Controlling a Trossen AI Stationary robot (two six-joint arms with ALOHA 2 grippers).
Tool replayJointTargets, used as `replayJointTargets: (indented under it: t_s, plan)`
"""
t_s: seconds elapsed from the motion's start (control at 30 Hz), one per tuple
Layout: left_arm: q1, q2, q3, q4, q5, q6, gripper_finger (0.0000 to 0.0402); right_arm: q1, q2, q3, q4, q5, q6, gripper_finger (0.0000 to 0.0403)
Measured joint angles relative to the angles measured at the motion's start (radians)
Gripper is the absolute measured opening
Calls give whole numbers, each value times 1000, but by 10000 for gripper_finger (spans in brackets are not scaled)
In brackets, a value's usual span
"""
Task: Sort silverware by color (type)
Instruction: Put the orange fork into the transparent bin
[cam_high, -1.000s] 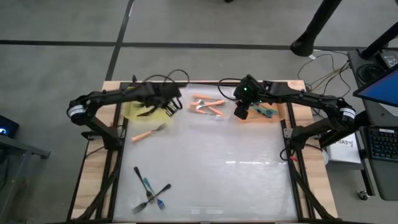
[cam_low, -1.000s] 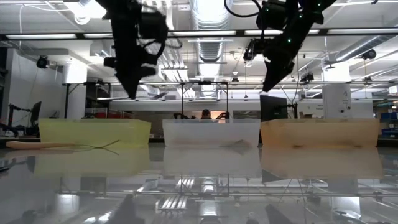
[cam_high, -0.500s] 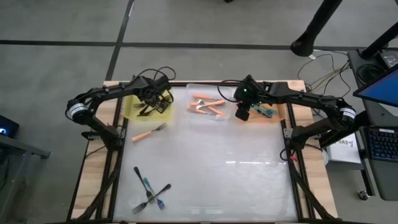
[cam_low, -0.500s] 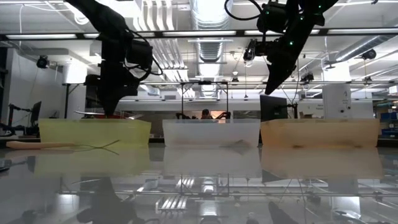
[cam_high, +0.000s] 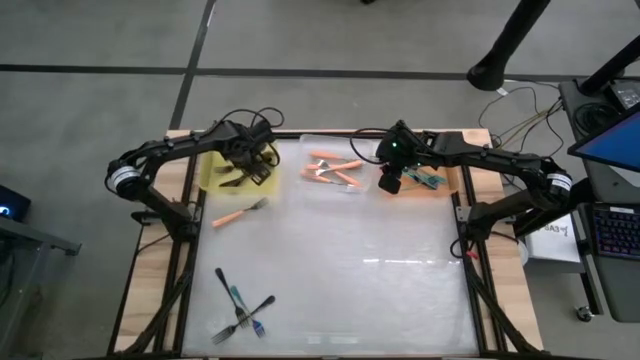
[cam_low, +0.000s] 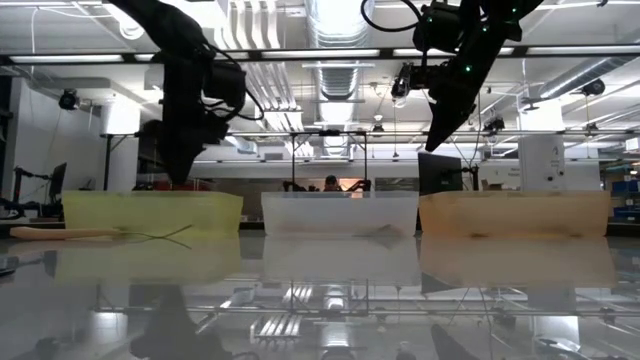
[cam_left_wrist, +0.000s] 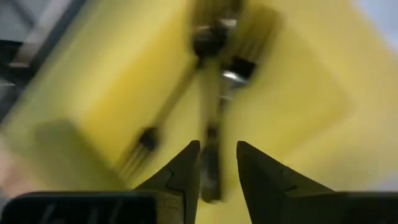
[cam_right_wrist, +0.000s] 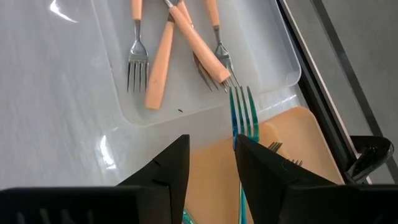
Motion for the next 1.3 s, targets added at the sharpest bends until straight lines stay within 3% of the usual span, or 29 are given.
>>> replayJointTargets:
  t_s: [0.13, 0.23, 0.6, 0.87, 1.03, 1.3]
  plan:
    - [-12, -13, 4, -2, 175, 5, 96, 0, 0, 0, 0, 0, 0, 121]
    - [-41, -32, 4, -7, 230, 5, 95, 0, 0, 0, 0, 0, 0, 121]
    - [-243, -153, -21, -2, 234, -54, 94, 0, 0, 1, 0, 0, 0, 121]
    - [-395, -208, -246, 43, 196, -236, 94, 0, 0, 2, 0, 0, 0, 121]
    - [-419, -257, -389, 67, 193, -341, 94, 0, 0, 2, 0, 0, 0, 121]
    - [-414, -319, -485, 92, 158, -353, 94, 0, 0, 2, 0, 0, 0, 121]
